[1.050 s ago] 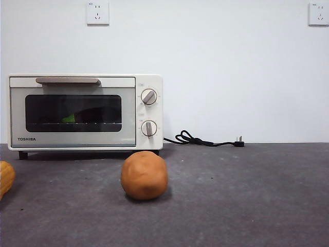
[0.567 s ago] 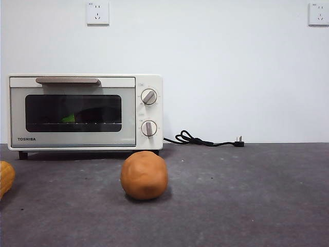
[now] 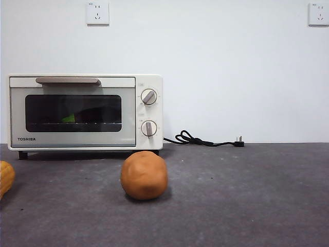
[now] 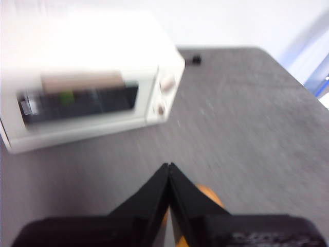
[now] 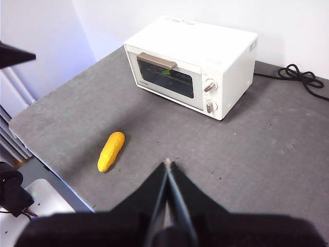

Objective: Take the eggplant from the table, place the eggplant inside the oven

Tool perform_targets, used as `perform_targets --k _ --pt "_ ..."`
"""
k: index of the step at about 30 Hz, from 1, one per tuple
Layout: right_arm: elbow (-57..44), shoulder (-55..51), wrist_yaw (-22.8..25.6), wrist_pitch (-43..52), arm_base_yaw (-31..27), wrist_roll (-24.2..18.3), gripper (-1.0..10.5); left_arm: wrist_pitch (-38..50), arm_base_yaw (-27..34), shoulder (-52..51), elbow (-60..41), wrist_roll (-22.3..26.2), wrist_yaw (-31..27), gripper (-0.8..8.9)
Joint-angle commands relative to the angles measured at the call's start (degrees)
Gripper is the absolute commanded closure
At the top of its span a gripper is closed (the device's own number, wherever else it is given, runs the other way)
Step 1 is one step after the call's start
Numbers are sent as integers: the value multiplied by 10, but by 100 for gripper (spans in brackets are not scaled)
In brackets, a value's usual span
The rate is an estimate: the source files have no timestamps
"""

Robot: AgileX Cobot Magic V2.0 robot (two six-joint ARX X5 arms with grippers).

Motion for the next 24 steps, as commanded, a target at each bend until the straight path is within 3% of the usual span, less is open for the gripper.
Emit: perform_targets --k 1,5,10,15,24 --pt "-3 0 3 -13 0 1 946 61 10 -42 -4 78 1 817" --pt "-3 0 3 -13 0 1 946 124 21 -100 -4 111 2 817" --pt "-3 0 3 -13 0 1 946 139 26 -150 -8 153 -20 818" --pt "-3 0 3 -13 0 1 946 196 25 -208 -77 148 -7 818" --pt "-3 1 3 -13 0 1 946 368 18 -328 -344 92 18 817"
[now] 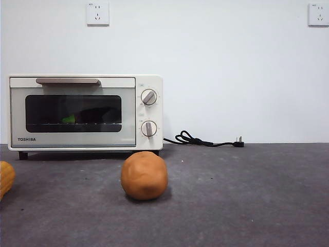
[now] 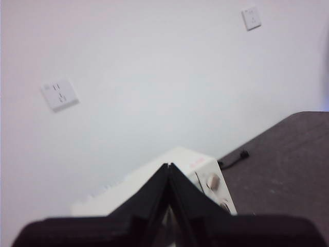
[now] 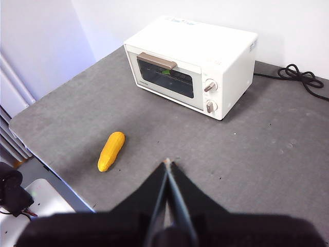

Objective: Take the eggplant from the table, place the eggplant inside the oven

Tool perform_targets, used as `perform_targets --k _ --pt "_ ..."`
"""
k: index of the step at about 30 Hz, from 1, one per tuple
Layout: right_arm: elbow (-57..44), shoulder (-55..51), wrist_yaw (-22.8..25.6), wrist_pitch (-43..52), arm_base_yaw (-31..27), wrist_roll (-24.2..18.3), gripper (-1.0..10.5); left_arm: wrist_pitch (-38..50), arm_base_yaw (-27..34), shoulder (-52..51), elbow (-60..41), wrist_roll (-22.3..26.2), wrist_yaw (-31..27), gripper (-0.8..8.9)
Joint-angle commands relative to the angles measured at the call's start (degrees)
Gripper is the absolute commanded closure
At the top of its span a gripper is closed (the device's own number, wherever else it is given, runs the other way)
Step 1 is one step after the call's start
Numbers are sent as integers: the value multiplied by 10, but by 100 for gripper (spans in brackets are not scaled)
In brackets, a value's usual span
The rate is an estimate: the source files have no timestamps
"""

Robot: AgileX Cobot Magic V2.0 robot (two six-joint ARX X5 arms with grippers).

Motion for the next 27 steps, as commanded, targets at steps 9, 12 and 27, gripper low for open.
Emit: perform_targets --k 9,12,27 --pt "-3 0 11 -13 0 1 946 51 -28 -68 -252 -10 -21 817" --pt "-3 0 13 -13 0 1 946 52 -40 -71 -288 -11 -56 817" --pt "-3 0 13 -13 0 1 946 92 -56 -115 -402 -73 -170 817"
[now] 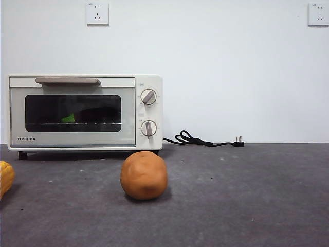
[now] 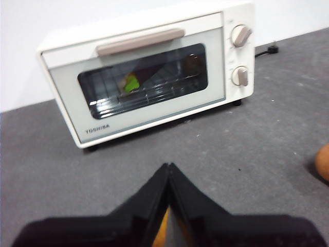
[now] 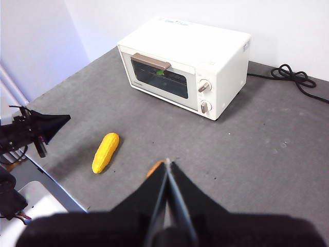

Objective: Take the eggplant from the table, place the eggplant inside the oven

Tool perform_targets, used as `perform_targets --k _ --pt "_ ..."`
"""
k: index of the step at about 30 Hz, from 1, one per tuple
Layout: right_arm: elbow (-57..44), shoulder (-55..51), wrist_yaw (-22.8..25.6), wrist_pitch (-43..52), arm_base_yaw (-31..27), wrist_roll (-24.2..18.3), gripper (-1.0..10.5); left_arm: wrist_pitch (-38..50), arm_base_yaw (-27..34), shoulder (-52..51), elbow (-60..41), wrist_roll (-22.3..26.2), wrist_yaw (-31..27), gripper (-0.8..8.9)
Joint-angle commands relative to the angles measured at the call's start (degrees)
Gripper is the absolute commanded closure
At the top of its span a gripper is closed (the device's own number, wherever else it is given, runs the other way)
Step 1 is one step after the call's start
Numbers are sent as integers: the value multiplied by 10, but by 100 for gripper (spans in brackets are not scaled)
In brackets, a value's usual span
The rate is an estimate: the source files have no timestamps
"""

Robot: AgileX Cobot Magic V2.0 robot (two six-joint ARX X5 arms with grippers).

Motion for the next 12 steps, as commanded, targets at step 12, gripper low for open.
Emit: perform_targets --k 12 --pt "-3 0 1 -13 0 1 946 11 -2 -6 -72 -70 -32 817"
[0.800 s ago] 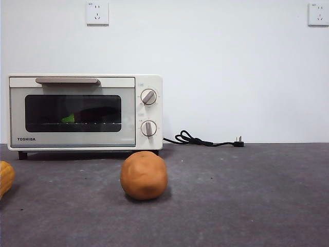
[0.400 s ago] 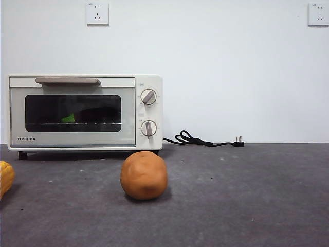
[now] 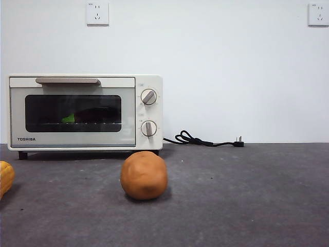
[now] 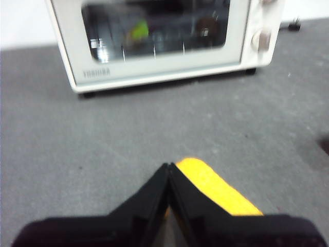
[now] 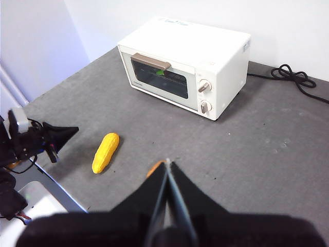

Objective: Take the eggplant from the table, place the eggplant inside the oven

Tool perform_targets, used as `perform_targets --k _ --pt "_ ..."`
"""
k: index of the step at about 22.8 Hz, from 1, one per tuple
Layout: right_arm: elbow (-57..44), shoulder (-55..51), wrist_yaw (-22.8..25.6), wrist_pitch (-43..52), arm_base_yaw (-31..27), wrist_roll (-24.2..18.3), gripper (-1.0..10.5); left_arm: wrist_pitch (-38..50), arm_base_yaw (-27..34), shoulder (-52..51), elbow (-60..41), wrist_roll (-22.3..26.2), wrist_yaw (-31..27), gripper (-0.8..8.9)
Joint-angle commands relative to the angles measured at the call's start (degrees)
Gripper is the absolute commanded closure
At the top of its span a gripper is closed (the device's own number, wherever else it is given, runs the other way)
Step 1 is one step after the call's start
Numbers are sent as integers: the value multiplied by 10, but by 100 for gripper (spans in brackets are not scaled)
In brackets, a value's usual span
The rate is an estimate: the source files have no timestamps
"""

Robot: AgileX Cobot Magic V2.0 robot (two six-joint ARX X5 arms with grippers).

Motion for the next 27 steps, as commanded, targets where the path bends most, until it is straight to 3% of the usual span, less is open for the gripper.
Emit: perform_targets --k 1,20,22,24,25,27 --pt "-3 0 1 -13 0 1 946 7 -2 -3 -6 -11 -4 817" --pt "-3 0 5 -13 0 1 946 7 -2 8 -6 -26 0 817" --pt "-3 0 17 -13 -5 -22 946 7 -2 8 -6 -26 0 817" --pt "-3 -7 33 -13 -43 -39 946 7 -2 8 -6 -26 0 817" --pt "-3 -15 12 -13 -75 -52 946 7 -2 8 -6 -26 0 817" --pt "-4 -38 -83 -13 -164 -72 946 7 -2 8 -6 -26 0 817"
